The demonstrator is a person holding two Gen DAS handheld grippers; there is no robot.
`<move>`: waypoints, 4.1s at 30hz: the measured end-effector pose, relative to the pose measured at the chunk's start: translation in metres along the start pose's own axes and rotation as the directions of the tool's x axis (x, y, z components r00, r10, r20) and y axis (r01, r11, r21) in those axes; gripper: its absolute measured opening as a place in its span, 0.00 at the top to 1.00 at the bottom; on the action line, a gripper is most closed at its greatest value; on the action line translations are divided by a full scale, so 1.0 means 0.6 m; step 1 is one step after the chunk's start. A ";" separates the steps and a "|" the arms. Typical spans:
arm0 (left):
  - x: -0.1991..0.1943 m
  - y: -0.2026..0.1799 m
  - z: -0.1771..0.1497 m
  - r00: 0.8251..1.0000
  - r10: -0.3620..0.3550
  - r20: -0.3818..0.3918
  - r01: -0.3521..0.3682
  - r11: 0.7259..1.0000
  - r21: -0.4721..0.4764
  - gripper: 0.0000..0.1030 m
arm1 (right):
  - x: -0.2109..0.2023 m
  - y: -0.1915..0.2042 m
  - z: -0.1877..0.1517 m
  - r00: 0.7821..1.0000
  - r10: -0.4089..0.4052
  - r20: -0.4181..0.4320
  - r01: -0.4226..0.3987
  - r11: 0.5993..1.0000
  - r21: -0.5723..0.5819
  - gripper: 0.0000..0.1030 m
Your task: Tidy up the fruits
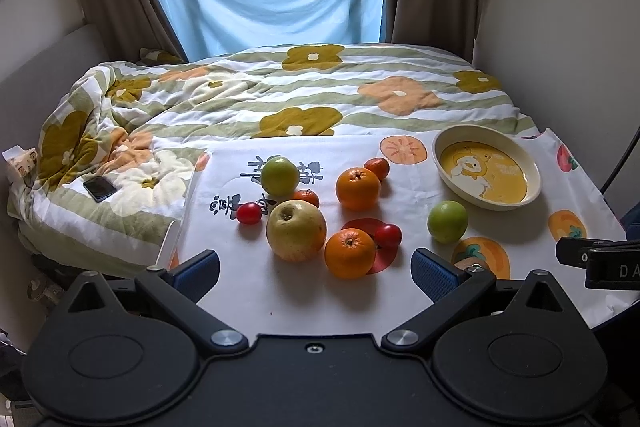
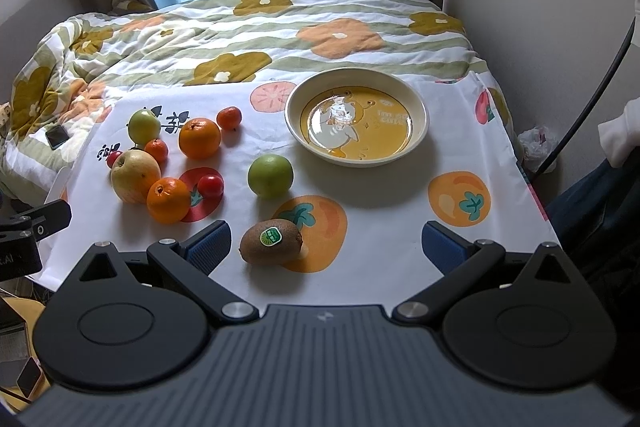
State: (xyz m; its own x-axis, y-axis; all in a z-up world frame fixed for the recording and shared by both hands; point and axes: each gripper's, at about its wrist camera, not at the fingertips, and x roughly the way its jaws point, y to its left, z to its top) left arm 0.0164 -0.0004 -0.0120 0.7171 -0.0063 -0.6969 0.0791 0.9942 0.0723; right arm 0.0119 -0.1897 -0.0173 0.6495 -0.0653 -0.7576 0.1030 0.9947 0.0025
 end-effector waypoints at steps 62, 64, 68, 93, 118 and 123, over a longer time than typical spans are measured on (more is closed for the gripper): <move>0.281 -0.045 -0.019 0.985 -0.007 -0.170 -0.031 0.975 -0.219 0.16 | 0.242 0.012 -0.079 0.948 0.302 -0.103 -0.316 0.931 -0.180 0.00; 0.287 -0.047 -0.021 0.986 0.010 -0.166 -0.048 0.973 -0.226 0.18 | 0.248 0.013 -0.076 0.947 0.304 -0.104 -0.318 0.930 -0.184 0.00; 0.296 -0.050 -0.022 0.986 0.012 -0.167 -0.052 0.970 -0.238 0.25 | 0.255 0.013 -0.076 0.940 0.321 -0.111 -0.338 0.922 -0.190 0.08; 0.271 -0.050 -0.029 0.989 0.040 -0.140 -0.065 0.981 -0.182 0.38 | 0.261 0.014 -0.062 0.933 0.350 -0.079 -0.359 0.911 -0.204 0.22; 0.161 -0.187 0.160 0.995 -0.067 0.068 0.070 0.996 -0.046 0.38 | 0.161 -0.208 0.132 0.953 0.257 0.161 -0.240 0.963 -0.120 0.23; 0.211 -0.231 0.200 0.989 -0.135 0.060 0.133 0.990 0.040 0.38 | 0.190 -0.249 0.174 0.962 0.191 0.192 -0.178 0.980 -0.085 0.23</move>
State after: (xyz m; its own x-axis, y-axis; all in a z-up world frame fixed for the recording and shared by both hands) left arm 0.1790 -0.1516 -0.0247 0.7398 -0.1468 -0.6566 0.2014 0.9795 0.0079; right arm 0.1490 -0.3543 -0.0359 0.7898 0.1121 -0.6030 -0.0788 0.9935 0.0816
